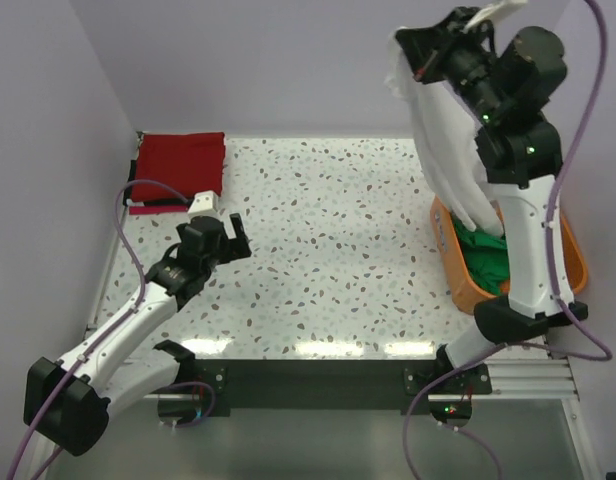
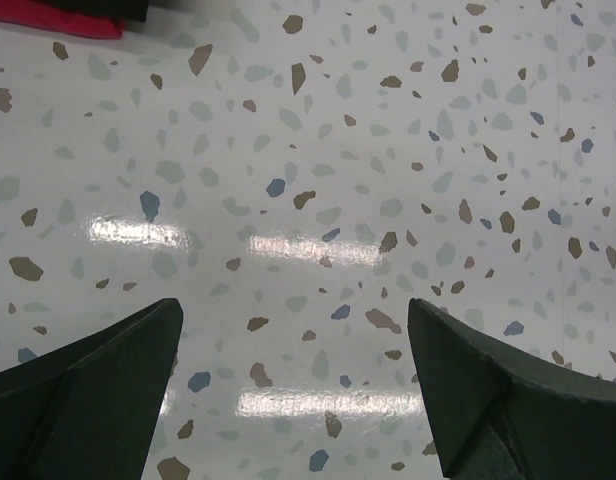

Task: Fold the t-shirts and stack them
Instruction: Move the tshirt to the center of the board

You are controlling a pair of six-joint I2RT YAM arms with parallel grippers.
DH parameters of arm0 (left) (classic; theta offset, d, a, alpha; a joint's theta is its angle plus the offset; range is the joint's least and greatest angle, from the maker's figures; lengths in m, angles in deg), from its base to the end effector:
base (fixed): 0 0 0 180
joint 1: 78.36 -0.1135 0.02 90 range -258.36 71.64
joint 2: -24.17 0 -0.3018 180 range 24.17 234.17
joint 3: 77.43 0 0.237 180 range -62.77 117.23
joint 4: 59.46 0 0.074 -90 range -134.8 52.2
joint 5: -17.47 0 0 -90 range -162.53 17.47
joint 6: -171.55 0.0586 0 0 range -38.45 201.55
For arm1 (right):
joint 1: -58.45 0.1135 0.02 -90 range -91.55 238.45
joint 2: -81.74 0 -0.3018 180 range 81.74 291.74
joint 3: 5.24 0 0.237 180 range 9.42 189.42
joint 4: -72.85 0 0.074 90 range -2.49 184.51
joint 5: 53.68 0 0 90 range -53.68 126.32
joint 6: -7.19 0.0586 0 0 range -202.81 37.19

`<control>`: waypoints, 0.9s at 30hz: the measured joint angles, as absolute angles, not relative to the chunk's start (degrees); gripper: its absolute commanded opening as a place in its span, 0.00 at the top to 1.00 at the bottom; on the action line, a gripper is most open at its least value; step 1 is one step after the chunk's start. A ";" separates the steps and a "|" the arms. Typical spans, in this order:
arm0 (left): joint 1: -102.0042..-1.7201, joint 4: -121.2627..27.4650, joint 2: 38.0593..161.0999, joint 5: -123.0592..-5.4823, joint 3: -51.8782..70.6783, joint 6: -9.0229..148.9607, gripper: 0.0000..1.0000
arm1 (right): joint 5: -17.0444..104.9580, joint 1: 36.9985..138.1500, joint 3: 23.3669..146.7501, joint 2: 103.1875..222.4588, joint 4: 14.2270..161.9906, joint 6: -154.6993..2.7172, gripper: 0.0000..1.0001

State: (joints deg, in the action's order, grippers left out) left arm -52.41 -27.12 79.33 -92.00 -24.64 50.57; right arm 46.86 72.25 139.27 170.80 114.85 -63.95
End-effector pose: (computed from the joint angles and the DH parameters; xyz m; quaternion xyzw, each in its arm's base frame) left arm 0.1800 -0.0659 0.2778 -0.1167 0.8688 -0.0863 0.4734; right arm 0.2669 0.0766 0.6411 -0.0448 0.6194 0.2744 0.7342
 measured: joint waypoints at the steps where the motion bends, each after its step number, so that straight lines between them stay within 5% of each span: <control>1: -52.41 -27.10 79.33 -91.93 -24.64 50.54 0.00 | 47.67 75.40 141.80 172.92 114.71 -64.00 1.00; 11: -52.41 -26.97 77.60 -91.41 -24.64 49.21 0.00 | 49.99 99.79 151.55 192.33 107.96 -64.37 1.00; 27: -52.41 -25.48 73.60 -94.03 -24.75 46.11 0.00 | 45.99 103.37 149.36 197.51 94.45 -58.29 1.00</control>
